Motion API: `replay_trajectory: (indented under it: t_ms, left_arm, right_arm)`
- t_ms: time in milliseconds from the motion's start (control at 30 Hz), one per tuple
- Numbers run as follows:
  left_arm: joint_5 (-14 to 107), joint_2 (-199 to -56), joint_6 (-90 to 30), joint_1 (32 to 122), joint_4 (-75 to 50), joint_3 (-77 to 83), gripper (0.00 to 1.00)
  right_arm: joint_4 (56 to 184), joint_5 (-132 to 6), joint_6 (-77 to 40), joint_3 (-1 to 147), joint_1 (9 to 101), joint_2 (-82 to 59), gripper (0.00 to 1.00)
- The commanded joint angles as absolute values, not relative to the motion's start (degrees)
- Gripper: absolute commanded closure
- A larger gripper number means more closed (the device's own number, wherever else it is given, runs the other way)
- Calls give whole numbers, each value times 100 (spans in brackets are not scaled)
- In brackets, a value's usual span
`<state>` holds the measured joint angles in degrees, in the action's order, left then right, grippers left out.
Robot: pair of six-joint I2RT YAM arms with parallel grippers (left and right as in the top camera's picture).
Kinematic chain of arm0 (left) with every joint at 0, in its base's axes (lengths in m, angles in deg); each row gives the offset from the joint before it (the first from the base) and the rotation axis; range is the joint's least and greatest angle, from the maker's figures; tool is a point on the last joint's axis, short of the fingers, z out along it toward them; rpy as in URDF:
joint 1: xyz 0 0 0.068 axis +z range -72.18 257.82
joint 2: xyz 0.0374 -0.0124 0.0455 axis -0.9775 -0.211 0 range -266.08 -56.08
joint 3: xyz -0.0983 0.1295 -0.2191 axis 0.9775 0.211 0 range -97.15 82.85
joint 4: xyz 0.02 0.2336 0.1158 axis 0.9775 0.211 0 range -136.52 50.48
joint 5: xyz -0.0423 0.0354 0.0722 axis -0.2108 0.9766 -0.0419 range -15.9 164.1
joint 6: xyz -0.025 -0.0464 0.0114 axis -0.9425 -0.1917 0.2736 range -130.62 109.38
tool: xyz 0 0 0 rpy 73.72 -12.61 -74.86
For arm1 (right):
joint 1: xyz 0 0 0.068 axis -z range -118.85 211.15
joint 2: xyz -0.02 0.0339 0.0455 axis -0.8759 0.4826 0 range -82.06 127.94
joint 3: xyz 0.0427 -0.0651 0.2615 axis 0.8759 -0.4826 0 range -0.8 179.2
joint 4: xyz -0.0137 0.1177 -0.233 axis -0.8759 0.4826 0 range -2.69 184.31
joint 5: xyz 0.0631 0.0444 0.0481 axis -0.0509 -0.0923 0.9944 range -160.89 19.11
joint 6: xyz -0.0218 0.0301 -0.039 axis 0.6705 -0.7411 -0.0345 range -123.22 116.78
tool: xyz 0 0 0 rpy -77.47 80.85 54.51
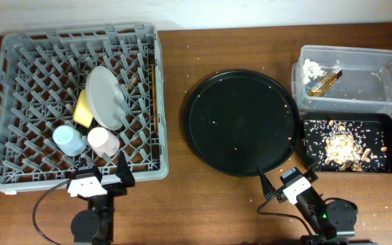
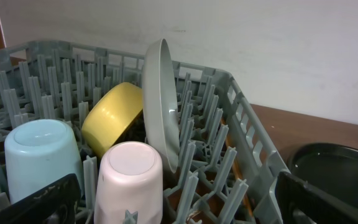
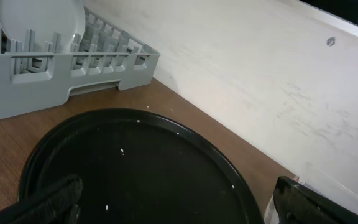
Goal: Sort waste into correct bins and load items into the dishwasher rack
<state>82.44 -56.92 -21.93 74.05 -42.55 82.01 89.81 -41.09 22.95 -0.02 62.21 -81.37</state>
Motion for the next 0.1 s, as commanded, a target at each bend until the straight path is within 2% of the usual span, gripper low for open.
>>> replay_trajectory:
  t_ms: [0, 67]
  left_arm:
    - [8225, -5674, -2099, 7429, -4255, 8231, 1]
    - [8225, -5674, -2099, 7429, -4255, 8231, 1]
  right_arm:
    - [8990, -4137, 2291, -48, 6190, -8174, 1]
    - [8990, -4137, 2291, -48, 6190, -8174, 1]
